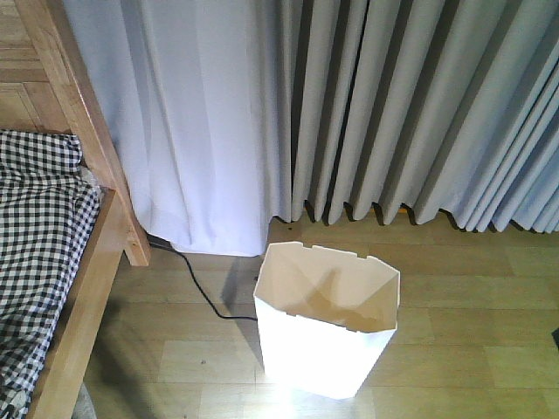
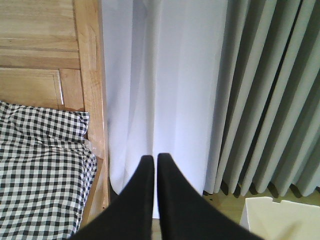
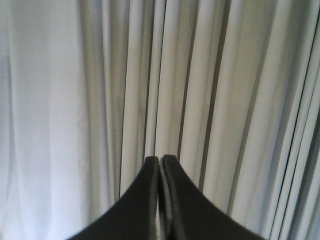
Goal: Move trash bin to bedside with robot
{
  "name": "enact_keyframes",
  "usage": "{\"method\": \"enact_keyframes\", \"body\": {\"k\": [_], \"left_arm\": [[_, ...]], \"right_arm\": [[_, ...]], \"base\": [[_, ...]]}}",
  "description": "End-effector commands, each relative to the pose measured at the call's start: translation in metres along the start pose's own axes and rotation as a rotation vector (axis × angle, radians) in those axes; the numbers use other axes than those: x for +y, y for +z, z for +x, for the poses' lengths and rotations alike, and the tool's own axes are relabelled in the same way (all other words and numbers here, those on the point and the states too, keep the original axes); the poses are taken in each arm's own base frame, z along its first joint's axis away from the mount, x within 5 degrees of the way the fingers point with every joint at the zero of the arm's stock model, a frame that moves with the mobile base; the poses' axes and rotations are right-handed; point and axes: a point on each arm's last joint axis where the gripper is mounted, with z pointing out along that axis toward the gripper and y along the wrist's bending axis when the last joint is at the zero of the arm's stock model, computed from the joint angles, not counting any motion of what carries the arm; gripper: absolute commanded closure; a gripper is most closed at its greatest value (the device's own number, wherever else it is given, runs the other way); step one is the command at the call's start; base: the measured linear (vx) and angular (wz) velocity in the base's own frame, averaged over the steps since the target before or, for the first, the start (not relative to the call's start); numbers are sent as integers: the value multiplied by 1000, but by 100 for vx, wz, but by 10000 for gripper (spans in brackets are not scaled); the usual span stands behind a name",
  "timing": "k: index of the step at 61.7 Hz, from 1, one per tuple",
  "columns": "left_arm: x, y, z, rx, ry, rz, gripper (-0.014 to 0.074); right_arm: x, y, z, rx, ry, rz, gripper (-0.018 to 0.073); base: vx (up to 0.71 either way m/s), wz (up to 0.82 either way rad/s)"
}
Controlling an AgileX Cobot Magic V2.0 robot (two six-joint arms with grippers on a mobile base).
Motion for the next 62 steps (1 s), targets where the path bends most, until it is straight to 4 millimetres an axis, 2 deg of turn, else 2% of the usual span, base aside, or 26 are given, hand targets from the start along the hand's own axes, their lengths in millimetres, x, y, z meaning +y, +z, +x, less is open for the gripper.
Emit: {"method": "enact_keyframes", "body": {"k": [1,17,22,32,62], "left_arm": [[0,1,-1,-64,-9,10,602],[0,1,-1,-64,-9,10,602],[0,1,-1,-64,-9,10,602],[0,1,-1,-64,-9,10,602],[0,1,-1,-64,-9,10,602]], "right_arm": [[-4,0,-10,-29,-35,41,568],[-6,-1,-9,-33,-35,65,568],[-6,-3,-1,-71,-45,71,568],[-3,-8,30,-159,10,78,568],[-2,-10,32,-138,-4,65,568]], "base": [[0,0],[0,0],[0,0],[0,0],[0,0]]}}
